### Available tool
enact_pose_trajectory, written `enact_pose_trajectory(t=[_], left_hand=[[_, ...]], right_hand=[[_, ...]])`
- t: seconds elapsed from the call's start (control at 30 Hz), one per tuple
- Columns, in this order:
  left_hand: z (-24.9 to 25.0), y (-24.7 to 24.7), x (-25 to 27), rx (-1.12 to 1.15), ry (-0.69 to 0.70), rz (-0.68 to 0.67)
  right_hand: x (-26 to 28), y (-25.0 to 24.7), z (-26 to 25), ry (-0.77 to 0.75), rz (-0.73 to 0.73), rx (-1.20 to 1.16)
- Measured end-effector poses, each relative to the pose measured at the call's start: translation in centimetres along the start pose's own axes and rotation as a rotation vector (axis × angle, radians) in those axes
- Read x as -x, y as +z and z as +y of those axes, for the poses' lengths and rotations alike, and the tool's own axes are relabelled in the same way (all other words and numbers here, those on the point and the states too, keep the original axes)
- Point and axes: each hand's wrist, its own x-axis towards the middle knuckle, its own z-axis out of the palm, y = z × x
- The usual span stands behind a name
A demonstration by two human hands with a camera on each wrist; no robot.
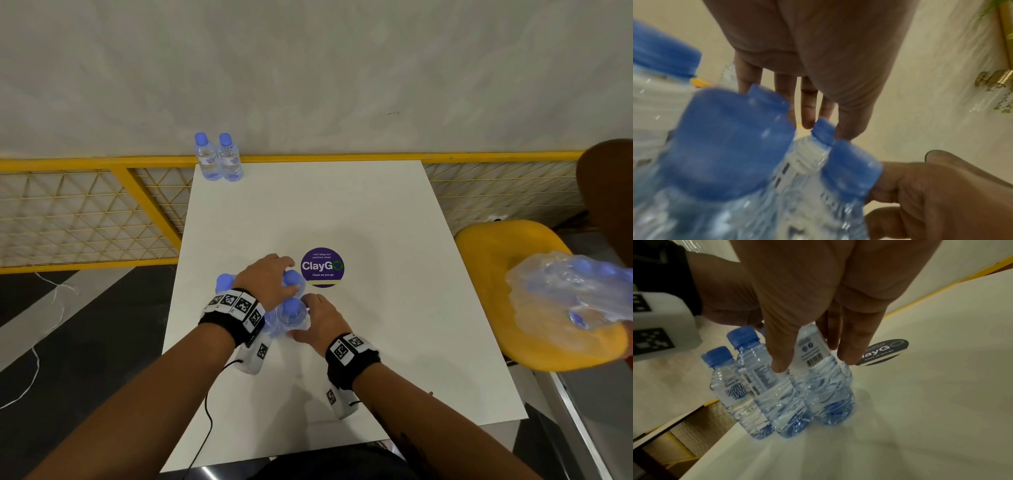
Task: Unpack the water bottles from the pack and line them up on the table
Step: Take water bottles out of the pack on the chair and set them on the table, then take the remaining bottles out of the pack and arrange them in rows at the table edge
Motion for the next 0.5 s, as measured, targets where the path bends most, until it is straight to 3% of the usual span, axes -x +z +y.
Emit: enact_pose_trajectory(t=[0.1,0.23,0.5], left_hand=[[1.8,-0.7,0.7,-0.031,0.043,0.100],[7.4,-0.1,0.8,-0.083,0.204,0.182],[25.6,9.2,-1.9,0.040,0.446,-0.155]], right_hand=[[1.4,-1.0,2.4,0.002,0.055,-0.036],[3.8,-4.1,7.5,0.039,0.151,-0.112],[13.5,-16.0,24.2,0.329,0.483,-0.164]])
